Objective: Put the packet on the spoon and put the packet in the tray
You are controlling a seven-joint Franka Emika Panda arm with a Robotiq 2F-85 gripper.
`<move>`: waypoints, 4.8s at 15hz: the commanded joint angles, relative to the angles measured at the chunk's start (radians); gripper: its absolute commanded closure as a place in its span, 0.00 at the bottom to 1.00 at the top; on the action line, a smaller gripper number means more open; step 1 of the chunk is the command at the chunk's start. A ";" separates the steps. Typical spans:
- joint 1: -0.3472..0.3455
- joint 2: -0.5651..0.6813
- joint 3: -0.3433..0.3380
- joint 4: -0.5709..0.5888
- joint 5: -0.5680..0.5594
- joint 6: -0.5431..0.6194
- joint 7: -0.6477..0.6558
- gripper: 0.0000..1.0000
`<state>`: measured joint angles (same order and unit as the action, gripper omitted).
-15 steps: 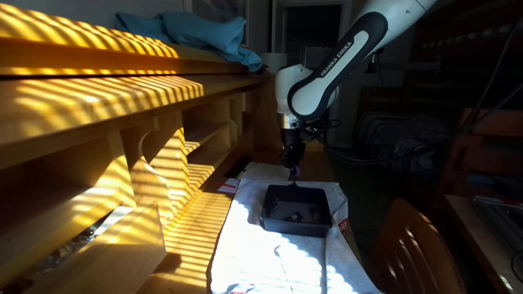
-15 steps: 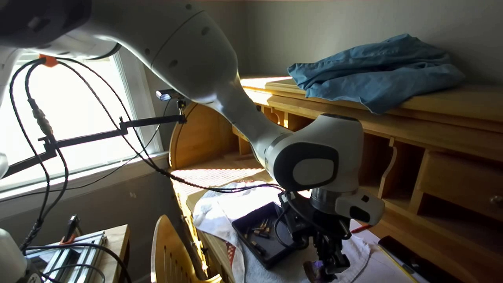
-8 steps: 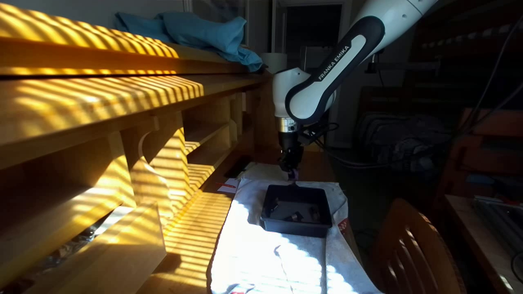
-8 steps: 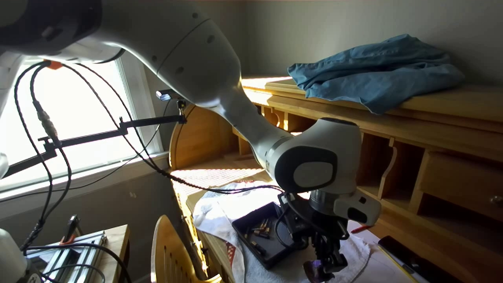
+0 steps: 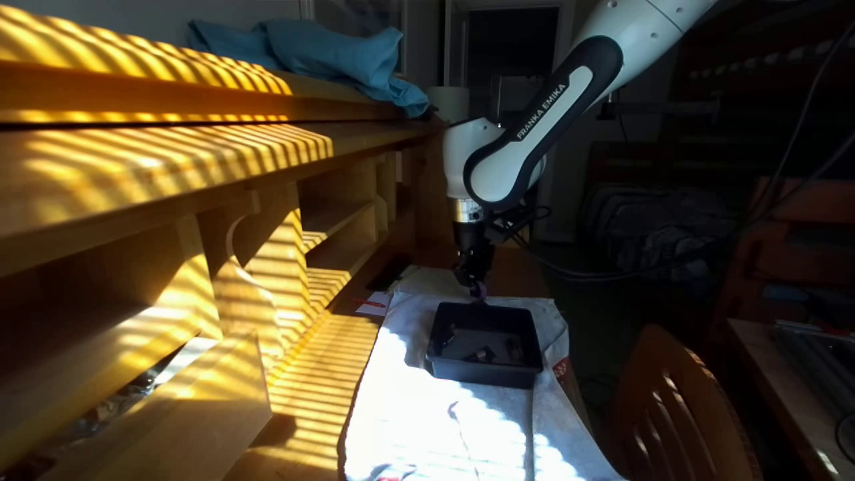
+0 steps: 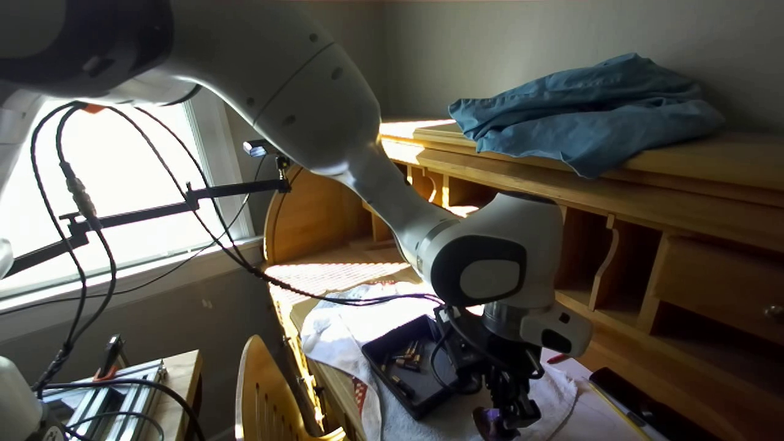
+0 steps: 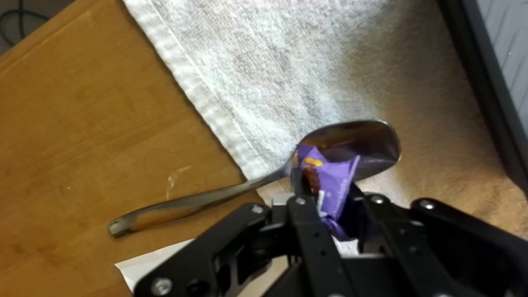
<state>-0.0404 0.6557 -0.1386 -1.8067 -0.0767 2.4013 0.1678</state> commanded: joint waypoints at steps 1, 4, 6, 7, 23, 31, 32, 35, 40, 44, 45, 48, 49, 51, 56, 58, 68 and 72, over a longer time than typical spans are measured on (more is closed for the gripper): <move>-0.015 0.024 0.015 0.034 0.018 -0.006 -0.017 0.95; -0.011 0.032 0.013 0.043 0.013 -0.009 -0.014 0.85; -0.009 0.037 0.011 0.049 0.012 -0.012 -0.011 0.56; -0.009 0.038 0.011 0.050 0.012 -0.012 -0.011 0.50; -0.013 0.039 -0.010 0.057 0.038 -0.010 0.062 0.00; -0.048 0.025 -0.022 0.033 0.190 0.031 0.229 0.00; -0.047 0.025 -0.029 0.033 0.198 0.033 0.247 0.00; -0.042 0.027 -0.046 0.032 0.208 0.040 0.299 0.00; -0.043 0.032 -0.053 0.029 0.219 0.034 0.350 0.00; -0.044 0.038 -0.058 0.021 0.228 0.035 0.376 0.32; -0.043 0.040 -0.059 0.019 0.228 0.034 0.381 0.39; -0.044 0.047 -0.063 0.018 0.227 0.033 0.399 0.61; -0.044 0.049 -0.063 0.018 0.228 0.033 0.403 0.69; -0.045 0.052 -0.063 0.020 0.228 0.033 0.408 0.83; -0.046 0.055 -0.065 0.021 0.225 0.031 0.422 1.00; -0.046 0.055 -0.067 0.020 0.224 0.032 0.428 0.97; -0.050 0.033 -0.065 0.006 0.229 0.028 0.433 0.97; -0.052 0.015 -0.059 -0.005 0.233 0.029 0.423 0.97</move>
<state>-0.0876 0.7093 -0.2048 -1.7778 0.1193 2.4257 0.5997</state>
